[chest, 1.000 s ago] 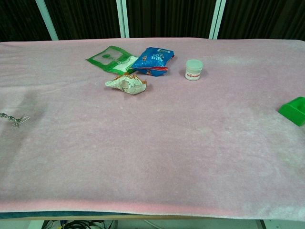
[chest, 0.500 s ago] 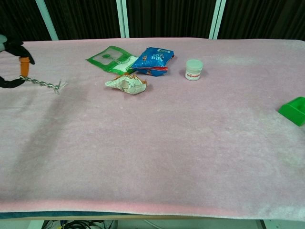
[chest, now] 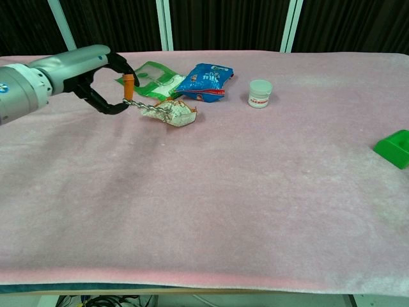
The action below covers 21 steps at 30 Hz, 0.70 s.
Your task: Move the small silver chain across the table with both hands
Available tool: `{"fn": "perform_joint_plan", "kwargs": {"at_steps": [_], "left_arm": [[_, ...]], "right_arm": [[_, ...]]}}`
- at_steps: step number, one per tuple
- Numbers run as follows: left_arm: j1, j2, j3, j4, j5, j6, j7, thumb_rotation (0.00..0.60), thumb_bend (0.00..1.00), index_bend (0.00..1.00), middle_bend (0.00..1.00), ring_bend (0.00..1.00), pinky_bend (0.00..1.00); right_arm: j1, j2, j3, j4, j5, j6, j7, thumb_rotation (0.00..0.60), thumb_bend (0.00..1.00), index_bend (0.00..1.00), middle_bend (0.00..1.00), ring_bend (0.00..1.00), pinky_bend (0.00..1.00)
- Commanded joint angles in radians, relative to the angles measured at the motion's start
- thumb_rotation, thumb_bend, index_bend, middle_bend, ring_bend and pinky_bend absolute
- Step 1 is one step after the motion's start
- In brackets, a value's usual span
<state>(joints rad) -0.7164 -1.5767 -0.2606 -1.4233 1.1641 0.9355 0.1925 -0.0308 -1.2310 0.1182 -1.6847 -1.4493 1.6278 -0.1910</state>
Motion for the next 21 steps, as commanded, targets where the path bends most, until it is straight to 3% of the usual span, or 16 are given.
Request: {"fn": "perform_joint_plan", "kwargs": {"at_steps": [1, 13, 21], "left_arm": [[-0.032, -0.054, -0.013, 0.019, -0.032, 0.007, 0.048, 0.600, 0.49, 0.64, 0.27, 0.00, 0.00], [-0.118, -0.184, -0.022, 0.080, -0.129, 0.008, 0.203, 0.600, 0.49, 0.63, 0.26, 0.00, 0.00], [-0.138, -0.228, -0.020, 0.107, -0.149, 0.012, 0.212, 0.600, 0.49, 0.63, 0.26, 0.00, 0.00]], "right_arm": [[0.000, 0.000, 0.000, 0.001, 0.000, 0.000, 0.000, 0.600, 0.17, 0.08, 0.00, 0.02, 0.22], [0.001, -0.001, -0.001, 0.002, 0.004, -0.006, -0.004, 0.600, 0.17, 0.08, 0.00, 0.02, 0.22], [-0.001, 0.004, 0.000, -0.002, 0.004, -0.003, 0.005, 0.600, 0.17, 0.08, 0.00, 0.02, 0.22]]}}
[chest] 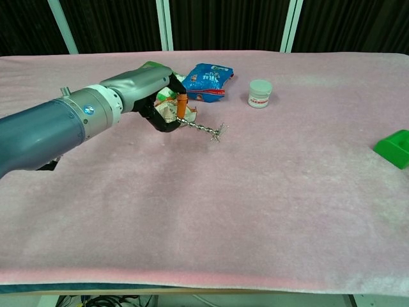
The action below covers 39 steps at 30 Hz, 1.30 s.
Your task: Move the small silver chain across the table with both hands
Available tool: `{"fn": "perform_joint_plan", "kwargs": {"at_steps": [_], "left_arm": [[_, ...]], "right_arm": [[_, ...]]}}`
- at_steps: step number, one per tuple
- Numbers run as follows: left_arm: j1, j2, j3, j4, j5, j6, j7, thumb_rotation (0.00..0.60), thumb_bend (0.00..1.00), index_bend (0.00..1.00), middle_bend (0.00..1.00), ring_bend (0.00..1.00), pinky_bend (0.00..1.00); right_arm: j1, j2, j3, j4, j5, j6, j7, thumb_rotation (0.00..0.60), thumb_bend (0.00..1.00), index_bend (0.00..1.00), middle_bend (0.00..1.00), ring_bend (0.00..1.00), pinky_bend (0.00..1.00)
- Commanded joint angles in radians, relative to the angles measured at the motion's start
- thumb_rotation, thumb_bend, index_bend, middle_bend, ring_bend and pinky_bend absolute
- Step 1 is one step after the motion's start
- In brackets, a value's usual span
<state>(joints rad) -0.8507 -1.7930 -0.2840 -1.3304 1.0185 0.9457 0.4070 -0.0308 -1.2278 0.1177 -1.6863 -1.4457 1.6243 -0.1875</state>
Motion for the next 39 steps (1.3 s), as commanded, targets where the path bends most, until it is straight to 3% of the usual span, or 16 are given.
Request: {"fn": "perform_joint_plan", "kwargs": {"at_steps": [1, 21, 29, 39], "left_arm": [[-0.004, -0.016, 0.006, 0.021, -0.005, 0.001, -0.004, 0.600, 0.48, 0.63, 0.26, 0.00, 0.00], [-0.008, -0.105, 0.019, 0.130, -0.043, 0.007, 0.005, 0.600, 0.45, 0.60, 0.24, 0.00, 0.00], [-0.014, -0.097, 0.040, 0.128, -0.055, -0.022, 0.043, 0.600, 0.28, 0.40, 0.18, 0.00, 0.00], [-0.004, 0.011, 0.056, -0.036, -0.094, 0.015, 0.165, 0.600, 0.26, 0.28, 0.13, 0.00, 0.00]], "right_arm": [[-0.001, 0.002, 0.000, -0.002, 0.001, 0.001, 0.004, 0.600, 0.17, 0.08, 0.00, 0.02, 0.22], [-0.003, 0.018, -0.002, -0.018, 0.002, -0.006, 0.025, 0.600, 0.17, 0.08, 0.00, 0.02, 0.22], [-0.002, 0.020, -0.001, -0.020, 0.005, -0.007, 0.023, 0.600, 0.17, 0.08, 0.00, 0.02, 0.22], [-0.006, 0.022, 0.003, -0.026, 0.005, 0.004, 0.025, 0.600, 0.18, 0.09, 0.00, 0.02, 0.22]]}}
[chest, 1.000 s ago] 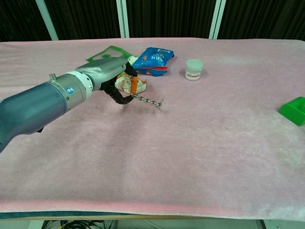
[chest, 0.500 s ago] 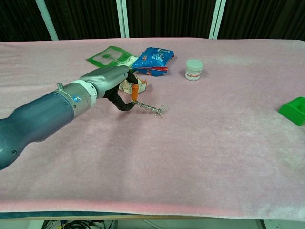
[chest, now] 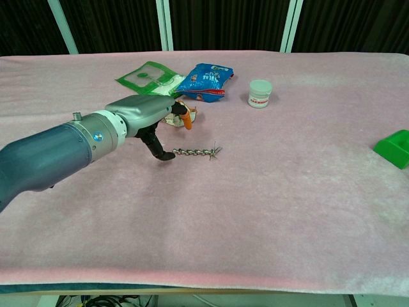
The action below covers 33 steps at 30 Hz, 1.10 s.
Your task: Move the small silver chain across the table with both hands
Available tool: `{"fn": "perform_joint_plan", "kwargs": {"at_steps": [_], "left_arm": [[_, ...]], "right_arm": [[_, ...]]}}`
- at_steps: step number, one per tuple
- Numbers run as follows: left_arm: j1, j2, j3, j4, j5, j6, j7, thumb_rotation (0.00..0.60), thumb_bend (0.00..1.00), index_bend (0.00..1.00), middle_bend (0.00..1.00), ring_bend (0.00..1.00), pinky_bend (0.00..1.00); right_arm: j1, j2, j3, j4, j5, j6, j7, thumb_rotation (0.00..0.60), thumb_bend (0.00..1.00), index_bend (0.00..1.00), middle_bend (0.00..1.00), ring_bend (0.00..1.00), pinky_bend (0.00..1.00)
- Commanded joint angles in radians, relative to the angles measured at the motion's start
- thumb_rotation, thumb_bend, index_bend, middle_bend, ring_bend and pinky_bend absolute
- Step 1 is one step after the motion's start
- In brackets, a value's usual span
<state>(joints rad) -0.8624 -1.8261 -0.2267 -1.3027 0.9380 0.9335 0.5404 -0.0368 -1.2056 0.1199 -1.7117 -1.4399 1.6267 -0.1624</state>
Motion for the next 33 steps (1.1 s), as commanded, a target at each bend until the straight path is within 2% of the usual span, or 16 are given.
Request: {"fn": "perform_joint_plan", "kwargs": {"at_steps": [1, 7, 10, 16, 21, 25, 28, 30, 33], "left_arm": [[0.011, 0.057, -0.006, -0.083, -0.014, 0.038, 0.034, 0.600, 0.26, 0.28, 0.13, 0.00, 0.00], [0.048, 0.196, -0.050, -0.272, -0.037, 0.095, 0.015, 0.600, 0.26, 0.26, 0.12, 0.00, 0.00], [0.073, 0.296, -0.080, -0.390, -0.019, 0.107, -0.036, 0.600, 0.26, 0.26, 0.12, 0.00, 0.00], [0.139, 0.474, -0.075, -0.567, 0.043, 0.145, -0.089, 0.600, 0.26, 0.20, 0.11, 0.00, 0.00], [0.241, 0.681, -0.026, -0.767, 0.041, 0.228, -0.064, 0.600, 0.26, 0.17, 0.09, 0.00, 0.00], [0.351, 0.795, 0.057, -0.828, 0.153, 0.308, -0.097, 0.600, 0.26, 0.16, 0.09, 0.00, 0.00], [0.454, 0.846, 0.140, -0.798, 0.290, 0.376, -0.187, 0.600, 0.26, 0.16, 0.09, 0.00, 0.00], [0.518, 0.863, 0.191, -0.736, 0.391, 0.418, -0.286, 0.600, 0.26, 0.16, 0.08, 0.00, 0.00], [0.581, 0.875, 0.240, -0.644, 0.478, 0.461, -0.410, 0.600, 0.26, 0.16, 0.08, 0.00, 0.00]], "right_arm": [[0.000, -0.001, 0.001, 0.000, -0.001, 0.002, 0.000, 0.600, 0.19, 0.09, 0.00, 0.02, 0.22], [0.000, 0.001, 0.000, 0.003, 0.002, -0.002, -0.003, 0.600, 0.18, 0.09, 0.00, 0.02, 0.22], [0.001, 0.003, 0.001, 0.006, 0.009, -0.007, -0.007, 0.600, 0.18, 0.09, 0.00, 0.02, 0.22], [0.006, 0.008, -0.005, 0.023, 0.015, -0.027, -0.017, 0.600, 0.18, 0.09, 0.00, 0.02, 0.22], [0.012, 0.013, -0.008, 0.042, 0.016, -0.041, -0.018, 0.600, 0.18, 0.07, 0.00, 0.01, 0.22], [0.014, 0.018, -0.012, 0.047, 0.011, -0.047, -0.012, 0.600, 0.17, 0.05, 0.00, 0.01, 0.22], [0.015, 0.016, -0.013, 0.049, 0.009, -0.046, -0.017, 0.600, 0.17, 0.04, 0.00, 0.00, 0.22], [0.015, 0.014, -0.013, 0.049, 0.012, -0.047, -0.021, 0.600, 0.17, 0.04, 0.00, 0.00, 0.22], [0.016, 0.013, -0.014, 0.048, 0.010, -0.047, -0.024, 0.600, 0.17, 0.04, 0.00, 0.00, 0.22]]}}
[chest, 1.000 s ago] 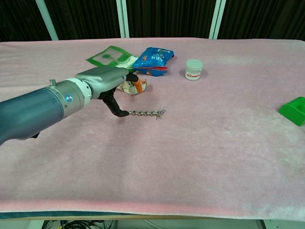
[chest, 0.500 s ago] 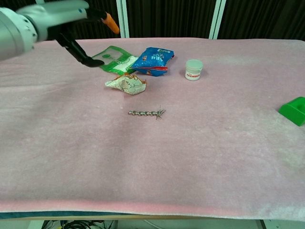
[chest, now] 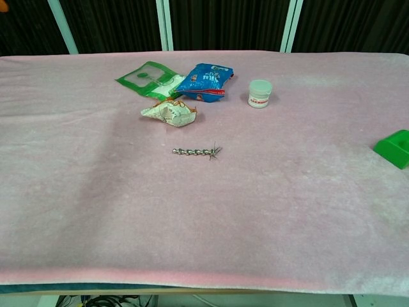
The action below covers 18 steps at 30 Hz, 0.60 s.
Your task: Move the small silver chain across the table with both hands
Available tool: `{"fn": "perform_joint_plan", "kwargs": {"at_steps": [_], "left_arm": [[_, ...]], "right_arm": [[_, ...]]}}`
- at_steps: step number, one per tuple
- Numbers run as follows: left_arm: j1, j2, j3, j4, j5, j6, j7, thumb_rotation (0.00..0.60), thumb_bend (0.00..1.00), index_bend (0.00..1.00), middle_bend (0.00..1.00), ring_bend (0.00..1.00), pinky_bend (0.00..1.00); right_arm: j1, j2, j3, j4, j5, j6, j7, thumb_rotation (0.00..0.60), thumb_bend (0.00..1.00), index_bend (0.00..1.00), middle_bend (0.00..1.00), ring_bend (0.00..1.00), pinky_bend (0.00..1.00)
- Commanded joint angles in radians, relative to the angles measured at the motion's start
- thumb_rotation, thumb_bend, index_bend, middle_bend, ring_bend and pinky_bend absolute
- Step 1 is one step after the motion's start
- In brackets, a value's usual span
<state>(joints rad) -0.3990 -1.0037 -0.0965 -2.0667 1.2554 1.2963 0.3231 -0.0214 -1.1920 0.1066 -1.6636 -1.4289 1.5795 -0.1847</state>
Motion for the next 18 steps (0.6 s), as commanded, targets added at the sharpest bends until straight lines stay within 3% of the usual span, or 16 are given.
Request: {"fn": "perform_joint_plan", "kwargs": {"at_steps": [1, 6, 11, 18], "left_arm": [[0.135, 0.053, 0.122, 0.152, 0.182, 0.113, -0.231, 0.600, 0.26, 0.16, 0.08, 0.00, 0.00], [0.219, 0.023, 0.169, 0.313, 0.273, 0.197, -0.390, 0.600, 0.26, 0.16, 0.07, 0.00, 0.00], [0.270, -0.027, 0.171, 0.445, 0.320, 0.278, -0.420, 0.600, 0.26, 0.16, 0.07, 0.00, 0.00], [0.286, -0.045, 0.156, 0.489, 0.316, 0.286, -0.483, 0.600, 0.26, 0.16, 0.07, 0.00, 0.00]], "right_arm": [[0.001, -0.001, -0.001, 0.000, -0.003, 0.001, -0.002, 0.600, 0.17, 0.04, 0.00, 0.00, 0.22], [0.003, -0.004, -0.005, 0.006, -0.018, 0.005, -0.002, 0.600, 0.17, 0.04, 0.00, 0.00, 0.22], [0.002, -0.008, -0.004, 0.009, -0.023, 0.012, -0.003, 0.600, 0.17, 0.04, 0.00, 0.00, 0.22], [0.001, -0.007, -0.005, 0.004, -0.026, 0.016, 0.001, 0.600, 0.17, 0.04, 0.00, 0.00, 0.22]]}}
